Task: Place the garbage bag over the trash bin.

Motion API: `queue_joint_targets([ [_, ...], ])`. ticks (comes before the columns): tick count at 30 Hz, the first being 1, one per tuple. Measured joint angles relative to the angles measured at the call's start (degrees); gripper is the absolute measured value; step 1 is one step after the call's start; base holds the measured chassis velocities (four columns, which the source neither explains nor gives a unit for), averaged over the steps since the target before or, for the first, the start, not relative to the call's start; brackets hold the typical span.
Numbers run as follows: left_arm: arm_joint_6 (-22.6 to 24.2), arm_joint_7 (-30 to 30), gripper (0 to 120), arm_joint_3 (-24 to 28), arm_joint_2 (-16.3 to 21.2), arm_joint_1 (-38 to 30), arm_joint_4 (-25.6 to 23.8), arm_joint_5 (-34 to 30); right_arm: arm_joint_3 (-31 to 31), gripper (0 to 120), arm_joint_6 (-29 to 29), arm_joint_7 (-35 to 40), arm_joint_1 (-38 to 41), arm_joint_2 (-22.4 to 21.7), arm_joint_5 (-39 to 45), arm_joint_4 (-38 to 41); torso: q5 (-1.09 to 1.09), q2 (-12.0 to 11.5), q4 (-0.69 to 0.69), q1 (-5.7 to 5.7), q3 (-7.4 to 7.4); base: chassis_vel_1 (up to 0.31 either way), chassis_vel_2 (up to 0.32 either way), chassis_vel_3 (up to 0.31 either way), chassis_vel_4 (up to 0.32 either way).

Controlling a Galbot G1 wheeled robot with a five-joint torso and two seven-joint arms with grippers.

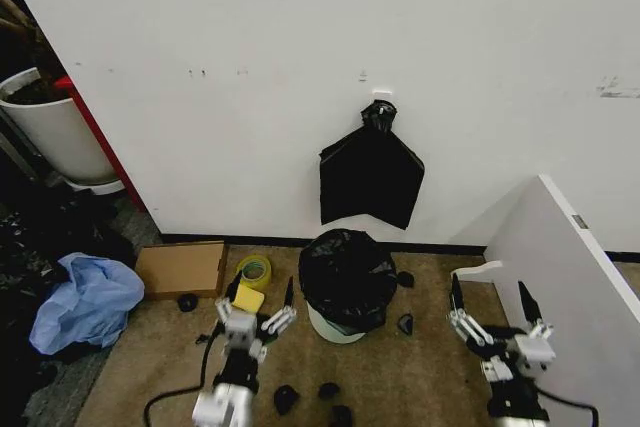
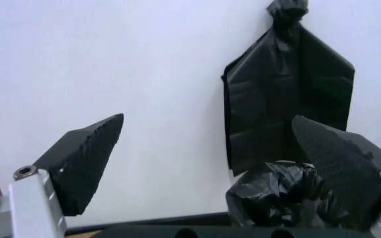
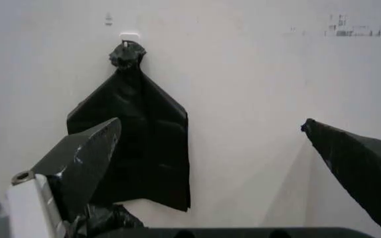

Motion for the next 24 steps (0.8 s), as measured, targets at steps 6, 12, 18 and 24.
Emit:
queue_joint_targets([
  [6, -2.9, -0.9, 100, -2.1, -0.2, 1.1, -1.1, 2.6, 0.4, 100, 0.4, 0.7, -0.8, 0.7, -2.7, -1.0, -0.02, 0.0, -0.01, 0.00, 0.01, 0.000, 0.000, 0.000, 0.000],
  [12, -3.3, -1.4, 100, -2.9, -0.5, 1.9, -1.6, 2.6, 0.4, 100, -0.1, 1.5, -0.4, 1.8, -3.4, -3.4, -0.01, 0.0, -0.01, 0.01, 0.01, 0.000, 0.000, 0.000, 0.000],
  [18, -3.3, -1.6, 100, -2.8, -0.6, 2.0, -1.1, 2.3, 0.2, 100, -0.2, 1.2, -0.2, 2.1, -3.3, -3.6, -0.01, 0.0, -0.01, 0.01, 0.01, 0.000, 0.000, 0.000, 0.000],
  [24, -3.2, -1.6, 100, -2.8, -0.6, 1.9, -1.1, 2.1, 0.1, 100, -0.3, 1.2, -0.2, 2.1, -3.2, -3.6, -0.01, 0.0, -0.01, 0.01, 0.01, 0.000, 0.000, 0.000, 0.000],
])
